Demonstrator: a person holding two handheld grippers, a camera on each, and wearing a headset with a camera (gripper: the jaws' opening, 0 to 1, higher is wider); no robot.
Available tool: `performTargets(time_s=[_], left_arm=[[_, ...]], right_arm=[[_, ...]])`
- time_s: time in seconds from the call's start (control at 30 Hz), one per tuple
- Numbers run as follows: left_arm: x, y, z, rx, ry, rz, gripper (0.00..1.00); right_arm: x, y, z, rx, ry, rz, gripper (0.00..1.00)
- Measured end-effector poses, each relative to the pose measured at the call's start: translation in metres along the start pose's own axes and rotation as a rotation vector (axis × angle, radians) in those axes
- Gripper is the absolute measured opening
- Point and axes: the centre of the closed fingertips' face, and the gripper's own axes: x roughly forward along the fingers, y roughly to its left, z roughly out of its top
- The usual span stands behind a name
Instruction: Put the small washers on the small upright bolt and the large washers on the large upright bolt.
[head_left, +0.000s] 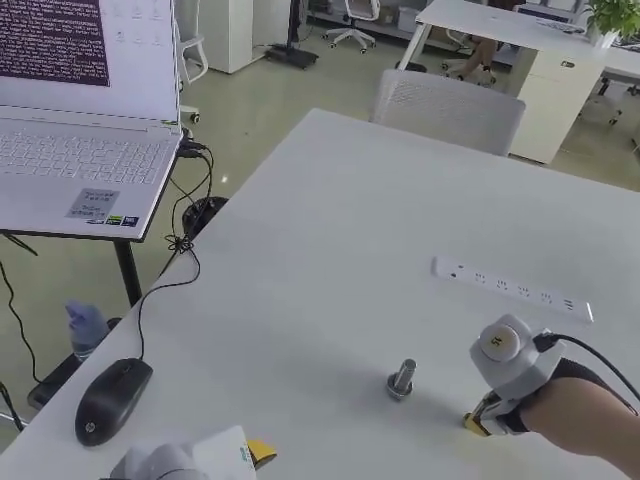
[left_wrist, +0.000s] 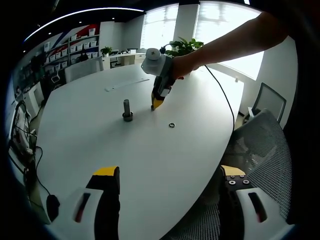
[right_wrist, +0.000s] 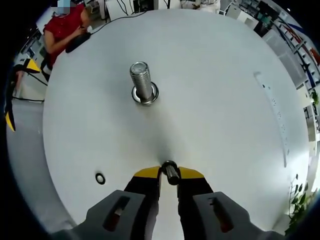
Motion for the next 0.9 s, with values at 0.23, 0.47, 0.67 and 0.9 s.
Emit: performTargets(time_s=[0.23, 0.47, 0.67, 0.9], left_arm=[[-0.0014, 0.0000, -0.0011, 0.003, 0.000, 0.004, 0.81], [-0.0039, 0.0046, -0.0004, 0.006, 0.000, 0.015, 0.81], [-0.0039, 0.0033, -0.0017, 0.005, 0.003, 0.010, 0.81], [-0.0037, 0.0024, -0.0008, 0.006, 0.000, 0.008, 0.81]], right_arm=[[-0.0002, 0.0008, -0.0002, 0.003, 0.005, -0.002, 0.14], [0.0000, 0.0001, -0.0003, -0.015, 0.007, -0.003, 0.14], [-0.0002, -0.0003, -0.0003, -0.010, -0.002, 0.002, 0.23], [-0.0010, -0.0017, -0.0001, -0.023, 0.002, 0.003, 0.28]])
